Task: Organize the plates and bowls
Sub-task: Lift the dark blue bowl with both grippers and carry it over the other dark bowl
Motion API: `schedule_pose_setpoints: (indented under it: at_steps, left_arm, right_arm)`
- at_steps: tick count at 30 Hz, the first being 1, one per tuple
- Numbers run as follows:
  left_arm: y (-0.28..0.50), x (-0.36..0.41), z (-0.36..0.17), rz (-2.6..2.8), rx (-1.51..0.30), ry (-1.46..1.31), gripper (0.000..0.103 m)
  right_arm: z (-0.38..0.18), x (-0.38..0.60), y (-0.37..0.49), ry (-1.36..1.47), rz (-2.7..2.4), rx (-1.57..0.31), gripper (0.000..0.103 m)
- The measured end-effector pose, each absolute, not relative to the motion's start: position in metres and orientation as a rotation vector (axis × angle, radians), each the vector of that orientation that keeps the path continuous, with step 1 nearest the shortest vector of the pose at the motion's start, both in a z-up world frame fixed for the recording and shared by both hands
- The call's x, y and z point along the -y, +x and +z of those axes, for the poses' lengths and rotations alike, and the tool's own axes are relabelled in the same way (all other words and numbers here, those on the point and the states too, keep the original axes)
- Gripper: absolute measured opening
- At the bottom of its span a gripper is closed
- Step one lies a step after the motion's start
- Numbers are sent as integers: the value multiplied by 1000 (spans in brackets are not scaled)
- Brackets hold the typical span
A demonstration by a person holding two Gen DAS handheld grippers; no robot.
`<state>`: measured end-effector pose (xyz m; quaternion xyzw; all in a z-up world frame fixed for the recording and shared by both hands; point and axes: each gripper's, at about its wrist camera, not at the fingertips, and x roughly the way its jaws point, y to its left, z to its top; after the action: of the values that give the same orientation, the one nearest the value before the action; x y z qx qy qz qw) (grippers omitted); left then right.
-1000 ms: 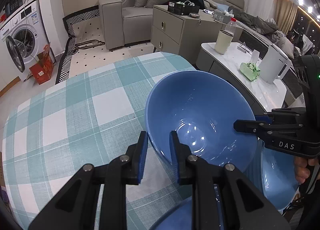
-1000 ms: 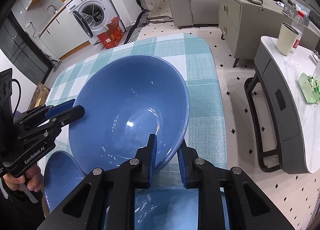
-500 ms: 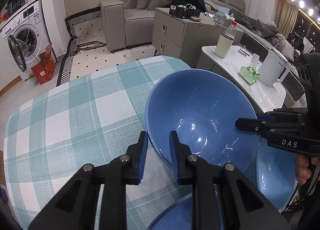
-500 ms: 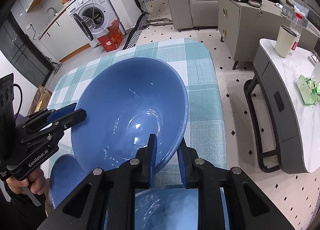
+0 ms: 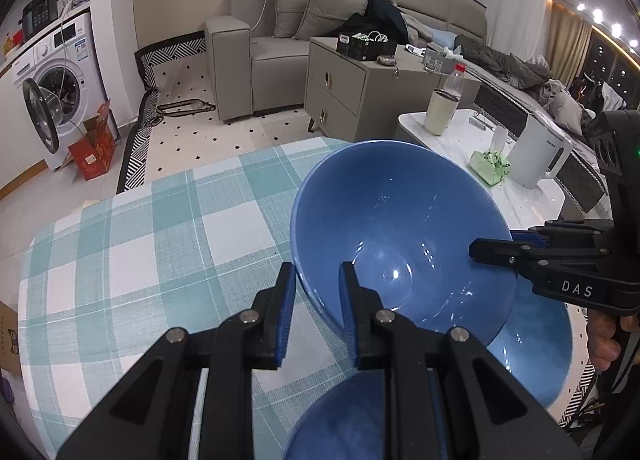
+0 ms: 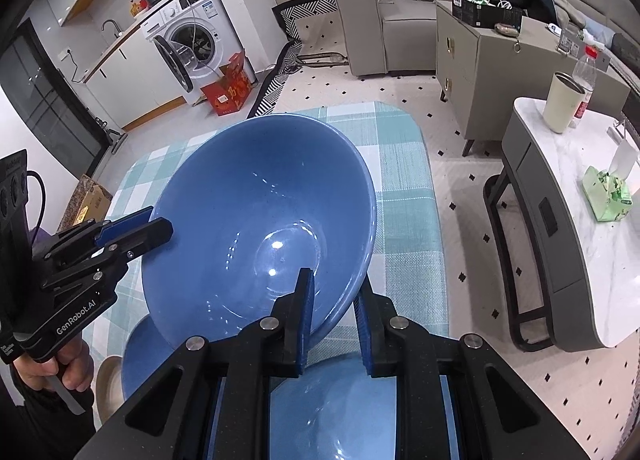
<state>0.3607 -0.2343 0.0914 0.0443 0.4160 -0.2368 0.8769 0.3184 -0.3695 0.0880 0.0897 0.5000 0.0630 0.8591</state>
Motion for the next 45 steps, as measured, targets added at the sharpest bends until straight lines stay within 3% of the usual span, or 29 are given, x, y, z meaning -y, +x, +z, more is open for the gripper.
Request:
schedule_pose_setpoints:
  at_steps: [23, 45]
  left_arm:
    - [277, 188, 141, -475, -746, 58, 20]
    - [212, 173, 120, -446, -761, 91, 20]
  right_arm:
    - [145, 323, 240, 123, 160, -951, 20]
    - [123, 286, 173, 91, 179, -992, 20]
